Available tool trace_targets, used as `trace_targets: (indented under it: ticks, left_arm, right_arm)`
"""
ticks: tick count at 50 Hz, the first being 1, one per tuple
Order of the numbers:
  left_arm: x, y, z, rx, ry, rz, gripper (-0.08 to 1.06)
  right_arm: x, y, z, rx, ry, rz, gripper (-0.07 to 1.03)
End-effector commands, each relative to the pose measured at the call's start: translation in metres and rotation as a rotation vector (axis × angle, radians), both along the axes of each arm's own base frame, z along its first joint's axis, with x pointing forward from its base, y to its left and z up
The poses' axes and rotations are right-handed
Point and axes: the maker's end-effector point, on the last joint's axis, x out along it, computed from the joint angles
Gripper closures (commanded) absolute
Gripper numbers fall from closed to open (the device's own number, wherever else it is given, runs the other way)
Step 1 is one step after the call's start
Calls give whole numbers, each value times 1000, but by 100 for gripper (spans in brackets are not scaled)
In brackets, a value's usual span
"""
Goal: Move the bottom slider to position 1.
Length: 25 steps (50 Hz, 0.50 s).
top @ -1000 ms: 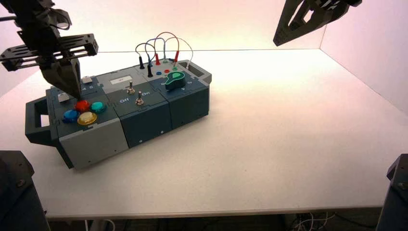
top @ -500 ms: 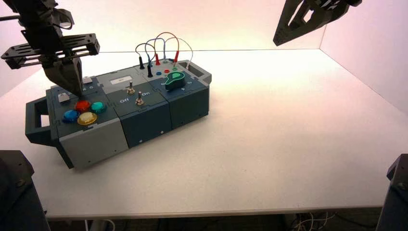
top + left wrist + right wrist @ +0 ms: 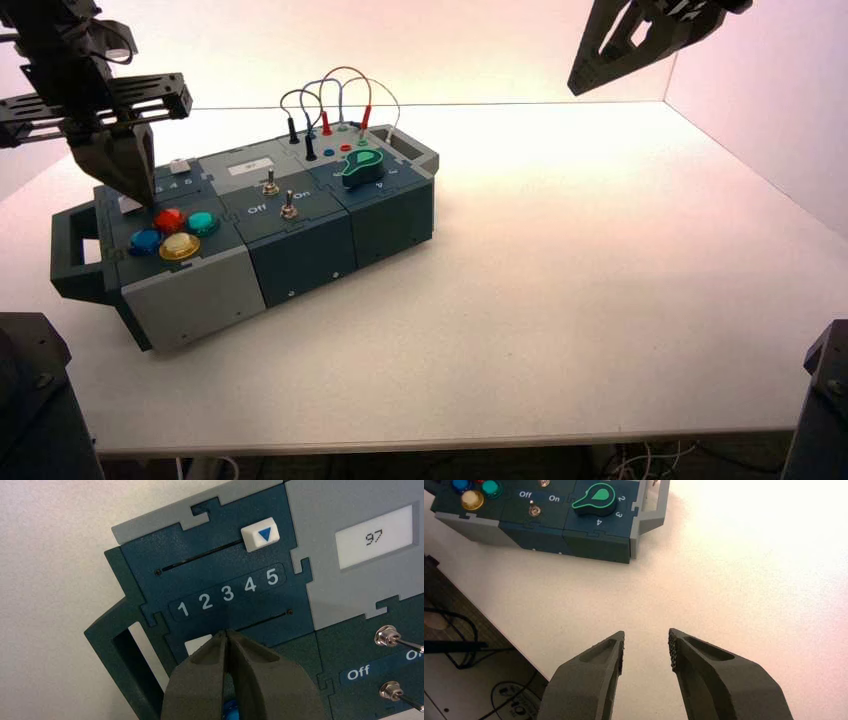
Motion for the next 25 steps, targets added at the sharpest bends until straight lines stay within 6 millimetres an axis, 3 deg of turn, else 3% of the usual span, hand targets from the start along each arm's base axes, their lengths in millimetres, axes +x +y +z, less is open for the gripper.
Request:
trace_targets:
  ticks: [1, 19, 25]
  left_arm:
    - [1, 5, 3, 6, -5, 8, 101]
    - [32, -20, 41, -14, -103, -66, 101]
    - [33, -29, 53, -19, -114, -104, 101]
  right_arm:
    - [3, 4, 7, 18, -19, 3, 48]
    - [3, 4, 7, 19, -20, 3, 48]
    - [3, 4, 7, 18, -19, 3, 48]
